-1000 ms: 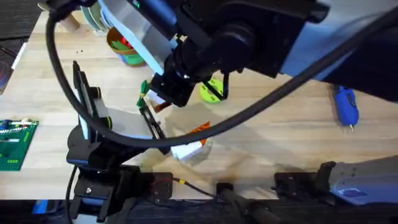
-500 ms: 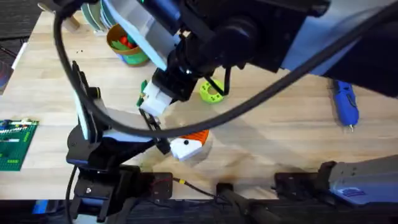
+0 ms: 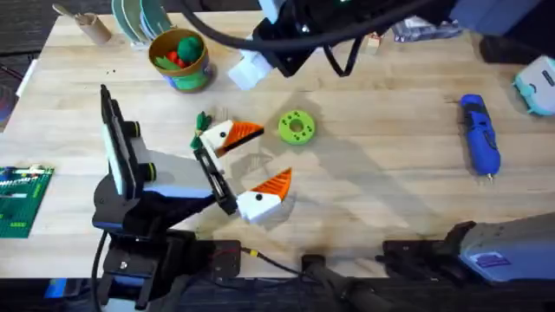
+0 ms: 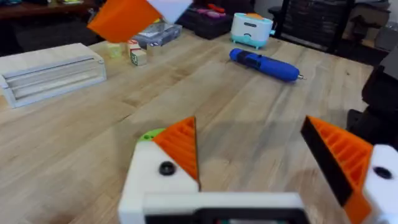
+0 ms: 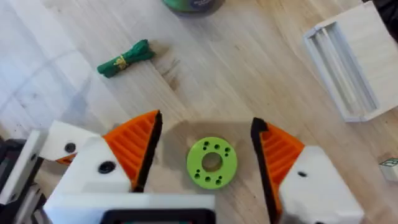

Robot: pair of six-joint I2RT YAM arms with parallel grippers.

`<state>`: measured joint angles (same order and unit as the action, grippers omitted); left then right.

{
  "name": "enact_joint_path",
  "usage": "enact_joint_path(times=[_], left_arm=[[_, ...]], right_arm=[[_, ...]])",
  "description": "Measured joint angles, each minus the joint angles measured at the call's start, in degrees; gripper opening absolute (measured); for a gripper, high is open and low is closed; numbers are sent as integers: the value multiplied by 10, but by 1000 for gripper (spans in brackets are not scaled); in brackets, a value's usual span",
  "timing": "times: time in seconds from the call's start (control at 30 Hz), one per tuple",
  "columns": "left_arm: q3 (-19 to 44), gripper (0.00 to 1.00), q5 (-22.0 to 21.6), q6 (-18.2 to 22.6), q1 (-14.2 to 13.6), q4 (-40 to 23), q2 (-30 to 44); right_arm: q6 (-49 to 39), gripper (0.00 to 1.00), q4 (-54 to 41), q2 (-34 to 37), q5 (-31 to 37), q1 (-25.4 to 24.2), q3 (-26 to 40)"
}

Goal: Pick up the gripper from the table and insert it into the empty holder that is missing its gripper. Then pick up a screw, insert it into the mounting hole, and use the screwdriver to tighten it. Finally, clean up the table by picking up the vegetable and placing it into the bucket.

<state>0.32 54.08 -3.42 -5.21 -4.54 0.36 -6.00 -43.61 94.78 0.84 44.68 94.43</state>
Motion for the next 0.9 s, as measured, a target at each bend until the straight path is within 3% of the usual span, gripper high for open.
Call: enact_joint_path(times=[0.07, 0.1, 0.27, 0.33, 0.53, 0.57, 0.9], left_arm=[[0, 889, 0, 0, 0, 0, 0], [0, 777, 0, -1, 0, 0, 0], [0, 48, 0, 2, 0, 0, 0], [0, 7, 0, 2, 0, 0, 0], [0, 4, 0, 2, 0, 0, 0], [0, 4, 6, 3, 0, 0, 0], [0, 4, 68, 56, 0, -7, 0]], right_arm=[[0, 907, 5, 0, 1, -5, 0], [0, 908, 7, 0, 3, -8, 0], [15, 908, 7, -1, 37, -32, 0], [23, 908, 7, -4, 59, -49, 0], [36, 910, 4, -50, 113, -113, 0], [49, 910, -18, -78, 125, -146, 0], [110, 911, -75, -162, 130, -275, 0]])
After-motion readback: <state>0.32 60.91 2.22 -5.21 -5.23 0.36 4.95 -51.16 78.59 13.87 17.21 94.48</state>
